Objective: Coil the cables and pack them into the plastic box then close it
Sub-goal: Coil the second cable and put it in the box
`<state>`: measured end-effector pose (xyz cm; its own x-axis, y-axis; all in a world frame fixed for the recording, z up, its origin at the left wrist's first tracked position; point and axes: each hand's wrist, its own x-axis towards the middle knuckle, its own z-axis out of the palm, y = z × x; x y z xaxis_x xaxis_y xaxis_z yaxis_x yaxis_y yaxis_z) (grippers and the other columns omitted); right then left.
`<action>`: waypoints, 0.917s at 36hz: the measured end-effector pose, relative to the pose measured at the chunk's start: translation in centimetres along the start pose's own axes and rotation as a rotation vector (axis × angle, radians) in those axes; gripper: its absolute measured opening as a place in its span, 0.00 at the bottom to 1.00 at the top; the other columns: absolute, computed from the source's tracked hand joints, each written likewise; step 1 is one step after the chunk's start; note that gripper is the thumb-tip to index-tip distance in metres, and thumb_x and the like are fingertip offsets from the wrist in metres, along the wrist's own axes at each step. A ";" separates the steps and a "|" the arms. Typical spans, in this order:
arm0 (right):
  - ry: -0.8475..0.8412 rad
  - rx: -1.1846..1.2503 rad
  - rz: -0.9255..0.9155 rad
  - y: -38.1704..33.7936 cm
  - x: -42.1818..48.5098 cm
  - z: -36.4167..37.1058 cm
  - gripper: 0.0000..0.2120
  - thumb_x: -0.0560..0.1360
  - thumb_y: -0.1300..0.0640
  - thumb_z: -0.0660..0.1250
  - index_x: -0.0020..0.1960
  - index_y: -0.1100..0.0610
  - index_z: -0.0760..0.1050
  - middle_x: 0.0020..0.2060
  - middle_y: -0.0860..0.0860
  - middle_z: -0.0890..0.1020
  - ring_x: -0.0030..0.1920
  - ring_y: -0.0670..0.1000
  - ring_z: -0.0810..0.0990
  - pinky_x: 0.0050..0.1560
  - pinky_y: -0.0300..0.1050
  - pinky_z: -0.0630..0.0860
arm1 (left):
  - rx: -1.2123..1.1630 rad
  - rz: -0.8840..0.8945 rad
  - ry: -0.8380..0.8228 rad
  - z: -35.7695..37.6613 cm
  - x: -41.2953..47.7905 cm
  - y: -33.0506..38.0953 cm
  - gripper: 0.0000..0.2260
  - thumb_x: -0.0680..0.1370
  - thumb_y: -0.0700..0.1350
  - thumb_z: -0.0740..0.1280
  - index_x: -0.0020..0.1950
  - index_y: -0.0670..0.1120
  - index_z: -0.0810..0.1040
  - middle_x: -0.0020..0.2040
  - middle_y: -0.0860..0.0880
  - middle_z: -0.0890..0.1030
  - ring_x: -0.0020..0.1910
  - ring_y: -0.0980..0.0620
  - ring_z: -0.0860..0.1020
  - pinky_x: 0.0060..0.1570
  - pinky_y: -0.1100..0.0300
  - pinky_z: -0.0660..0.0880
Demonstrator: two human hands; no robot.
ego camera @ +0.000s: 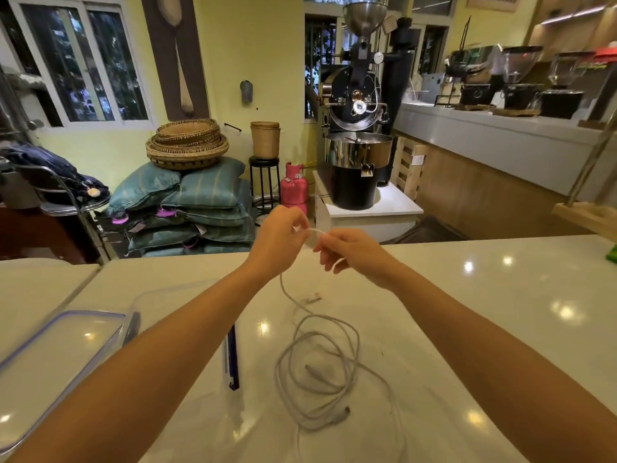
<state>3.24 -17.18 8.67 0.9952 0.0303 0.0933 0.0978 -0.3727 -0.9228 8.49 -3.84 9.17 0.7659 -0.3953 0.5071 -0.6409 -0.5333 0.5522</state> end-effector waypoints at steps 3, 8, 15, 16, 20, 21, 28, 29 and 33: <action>0.019 0.037 -0.035 -1.7 -0.6 -1.0 0.14 0.79 0.57 0.54 0.39 0.54 0.74 0.31 0.50 0.75 0.29 0.45 0.74 0.32 0.35 0.71 | -0.138 -0.016 0.084 -0.1 0.3 1.3 0.04 0.75 0.39 0.63 0.49 0.42 0.73 0.37 0.52 0.67 0.35 0.56 0.66 0.34 0.67 0.62; 0.142 0.146 -0.112 -4.8 -1.3 -2.4 0.14 0.79 0.59 0.52 0.40 0.57 0.73 0.29 0.51 0.74 0.28 0.47 0.70 0.31 0.38 0.68 | -0.371 -0.121 0.335 -1.4 0.8 3.7 0.14 0.74 0.34 0.62 0.36 0.52 0.65 0.36 0.54 0.66 0.34 0.58 0.65 0.34 0.69 0.67; 0.225 0.264 -0.193 -8.0 -2.1 -2.9 0.11 0.79 0.60 0.54 0.41 0.56 0.70 0.30 0.52 0.76 0.25 0.46 0.72 0.25 0.36 0.68 | -0.730 -0.248 -0.091 -4.1 1.1 6.5 0.12 0.78 0.47 0.57 0.39 0.44 0.75 0.36 0.49 0.76 0.37 0.53 0.74 0.39 0.61 0.70; 0.217 0.253 -0.201 -8.3 -2.2 -2.7 0.10 0.79 0.60 0.54 0.41 0.56 0.70 0.30 0.51 0.76 0.24 0.46 0.72 0.25 0.36 0.69 | -0.767 -0.264 -0.174 -4.3 1.3 6.7 0.15 0.79 0.50 0.55 0.40 0.44 0.76 0.37 0.48 0.78 0.40 0.51 0.75 0.44 0.58 0.71; 0.163 0.139 -0.265 -8.9 -2.6 -1.3 0.08 0.79 0.56 0.55 0.42 0.53 0.69 0.32 0.50 0.78 0.24 0.43 0.75 0.25 0.36 0.72 | -0.887 -0.185 -0.311 -5.3 1.6 7.7 0.15 0.79 0.49 0.55 0.38 0.43 0.74 0.32 0.45 0.72 0.30 0.50 0.71 0.36 0.58 0.72; 0.144 0.123 -0.284 -8.9 -2.8 -0.9 0.08 0.79 0.55 0.54 0.43 0.52 0.69 0.32 0.50 0.78 0.25 0.44 0.76 0.25 0.35 0.73 | -0.870 -0.182 -0.311 -5.5 1.6 8.0 0.14 0.79 0.47 0.56 0.39 0.42 0.73 0.32 0.45 0.71 0.29 0.51 0.70 0.32 0.60 0.70; 0.179 -0.009 -0.358 -8.5 -2.9 -0.8 0.11 0.78 0.61 0.58 0.49 0.68 0.75 0.35 0.56 0.78 0.32 0.48 0.77 0.30 0.31 0.74 | -0.882 -0.187 -0.317 -7.6 1.7 8.8 0.12 0.80 0.41 0.55 0.47 0.41 0.77 0.43 0.45 0.80 0.40 0.52 0.78 0.36 0.63 0.76; 0.218 -0.009 -0.374 -8.3 -2.9 -1.0 0.10 0.77 0.61 0.60 0.47 0.67 0.76 0.33 0.53 0.78 0.31 0.45 0.77 0.32 0.30 0.74 | -0.887 -0.185 -0.313 -7.9 1.8 8.8 0.12 0.80 0.40 0.54 0.47 0.41 0.77 0.43 0.45 0.80 0.41 0.52 0.79 0.39 0.63 0.76; 0.443 -0.008 -0.404 -7.1 -2.5 -0.9 0.08 0.72 0.61 0.67 0.38 0.54 0.69 0.34 0.51 0.75 0.36 0.49 0.74 0.40 0.41 0.72 | -0.949 -0.176 -0.316 -8.8 2.0 8.9 0.13 0.80 0.38 0.52 0.45 0.41 0.76 0.38 0.47 0.81 0.37 0.53 0.81 0.44 0.60 0.78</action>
<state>0.09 -15.42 15.28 0.7816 -0.2176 0.5846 0.4662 -0.4189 -0.7792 3.83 -2.81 20.94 0.7440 -0.6213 0.2460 -0.1893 0.1572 0.9693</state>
